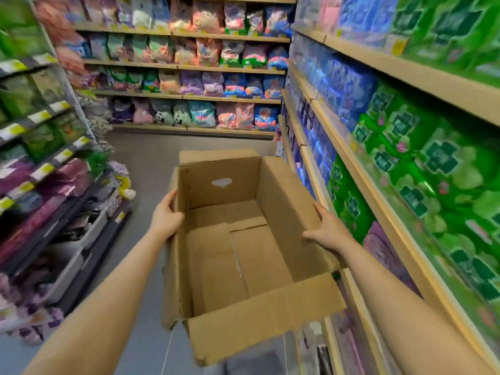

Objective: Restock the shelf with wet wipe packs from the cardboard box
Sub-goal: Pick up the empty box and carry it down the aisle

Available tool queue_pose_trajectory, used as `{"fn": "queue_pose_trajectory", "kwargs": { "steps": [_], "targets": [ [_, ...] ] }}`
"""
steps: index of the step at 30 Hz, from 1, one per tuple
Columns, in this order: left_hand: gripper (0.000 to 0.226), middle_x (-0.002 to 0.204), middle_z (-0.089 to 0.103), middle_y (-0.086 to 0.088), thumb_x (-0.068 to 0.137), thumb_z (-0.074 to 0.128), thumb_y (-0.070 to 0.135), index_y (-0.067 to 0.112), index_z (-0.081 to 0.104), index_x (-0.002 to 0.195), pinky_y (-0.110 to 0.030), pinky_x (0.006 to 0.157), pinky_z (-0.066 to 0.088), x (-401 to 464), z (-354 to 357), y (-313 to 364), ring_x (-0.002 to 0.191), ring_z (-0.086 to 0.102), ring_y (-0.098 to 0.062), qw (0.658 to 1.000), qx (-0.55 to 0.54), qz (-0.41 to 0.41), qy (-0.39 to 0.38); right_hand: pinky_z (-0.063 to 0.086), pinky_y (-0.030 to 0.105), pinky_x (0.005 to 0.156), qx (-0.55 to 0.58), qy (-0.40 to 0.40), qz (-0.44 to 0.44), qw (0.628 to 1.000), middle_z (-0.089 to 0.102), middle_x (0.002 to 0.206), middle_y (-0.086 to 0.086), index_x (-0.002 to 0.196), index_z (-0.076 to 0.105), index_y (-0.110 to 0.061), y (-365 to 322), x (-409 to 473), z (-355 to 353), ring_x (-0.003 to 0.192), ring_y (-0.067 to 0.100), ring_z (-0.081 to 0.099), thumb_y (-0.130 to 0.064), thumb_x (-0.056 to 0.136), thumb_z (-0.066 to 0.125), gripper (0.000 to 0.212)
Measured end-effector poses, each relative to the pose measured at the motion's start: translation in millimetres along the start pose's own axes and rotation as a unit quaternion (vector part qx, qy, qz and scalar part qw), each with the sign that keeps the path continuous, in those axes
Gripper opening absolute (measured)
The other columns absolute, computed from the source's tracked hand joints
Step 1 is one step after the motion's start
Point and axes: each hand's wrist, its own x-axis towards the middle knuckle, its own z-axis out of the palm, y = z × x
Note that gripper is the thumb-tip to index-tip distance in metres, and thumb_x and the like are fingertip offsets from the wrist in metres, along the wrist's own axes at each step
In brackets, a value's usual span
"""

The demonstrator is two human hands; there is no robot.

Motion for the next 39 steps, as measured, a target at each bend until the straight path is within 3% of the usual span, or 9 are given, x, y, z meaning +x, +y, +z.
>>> {"fn": "queue_pose_trajectory", "kwargs": {
  "steps": [6, 12, 16, 19, 27, 31, 39],
  "targets": [
    [0.074, 0.143, 0.044, -0.009, 0.080, 0.057, -0.002, 0.019, 0.031, 0.146, -0.050, 0.103, 0.042, 178.3, 14.7, -10.7, 0.127, 0.045, -0.028, 1.000, 0.007, 0.000, -0.014, 0.043, 0.030, 0.084, -0.008, 0.010, -0.003, 1.000, 0.056, 0.126, 0.011, 0.147, 0.026, -0.027, -38.7, 170.4, 27.5, 0.108, 0.027, 0.056, -0.027, 0.065, 0.078, 0.097],
    [0.072, 0.140, 0.047, -0.011, 0.079, 0.054, -0.006, 0.016, 0.034, 0.145, -0.044, 0.101, 0.044, 355.9, 32.0, 26.3, 0.124, 0.047, -0.028, 0.999, 0.008, 0.020, -0.031, 0.040, 0.028, 0.073, 0.017, 0.002, 0.027, 0.999, 0.055, 0.120, 0.005, 0.150, 0.017, -0.028, -81.4, 329.8, 26.9, 0.090, 0.018, 0.051, -0.028, 0.070, 0.075, 0.099],
    [0.073, 0.141, 0.045, -0.010, 0.081, 0.056, -0.004, 0.019, 0.032, 0.146, -0.044, 0.098, 0.046, 450.7, 60.1, 45.3, 0.123, 0.047, -0.027, 0.998, -0.007, 0.012, -0.055, 0.049, 0.035, 0.086, 0.061, 0.006, 0.042, 0.997, 0.057, 0.127, 0.001, 0.149, 0.018, -0.030, -91.1, 421.6, 15.6, 0.102, 0.018, 0.057, -0.032, 0.065, 0.076, 0.102],
    [0.074, 0.140, 0.046, -0.010, 0.079, 0.057, -0.004, 0.020, 0.033, 0.145, -0.045, 0.101, 0.044, 524.9, 89.6, 55.9, 0.124, 0.046, -0.027, 0.998, -0.013, 0.014, -0.067, 0.047, 0.036, 0.091, 0.071, 0.014, 0.058, 0.996, 0.050, 0.135, 0.002, 0.149, 0.020, -0.027, -92.7, 498.0, 5.5, 0.112, 0.022, 0.053, -0.027, 0.071, 0.075, 0.095],
    [0.074, 0.143, 0.044, -0.009, 0.079, 0.056, -0.004, 0.019, 0.033, 0.145, -0.040, 0.103, 0.041, 731.1, 193.9, 101.8, 0.127, 0.044, -0.026, 0.998, -0.016, 0.001, -0.067, 0.044, 0.034, 0.092, 0.061, 0.025, 0.078, 0.995, 0.044, 0.141, 0.005, 0.150, 0.018, -0.026, -77.7, 719.5, -30.2, 0.118, 0.024, 0.049, -0.026, 0.074, 0.073, 0.094],
    [0.073, 0.143, 0.044, -0.010, 0.080, 0.056, -0.001, 0.020, 0.033, 0.145, -0.044, 0.105, 0.039, 831.8, 230.6, 130.0, 0.127, 0.044, -0.028, 0.998, -0.006, -0.003, -0.069, 0.039, 0.028, 0.089, 0.071, 0.016, 0.077, 0.994, 0.040, 0.144, 0.007, 0.150, 0.019, -0.022, -86.2, 823.7, -58.1, 0.122, 0.024, 0.046, -0.022, 0.077, 0.072, 0.090],
    [0.073, 0.140, 0.046, -0.012, 0.078, 0.055, -0.004, 0.019, 0.035, 0.144, -0.046, 0.104, 0.041, 1023.7, 299.9, 152.3, 0.125, 0.046, -0.029, 0.996, -0.024, -0.001, -0.084, 0.045, 0.034, 0.091, 0.074, 0.028, 0.092, 0.993, 0.042, 0.142, 0.004, 0.149, 0.020, -0.028, -95.2, 1012.6, -74.4, 0.116, 0.021, 0.049, -0.025, 0.073, 0.073, 0.094]
  ]
}}
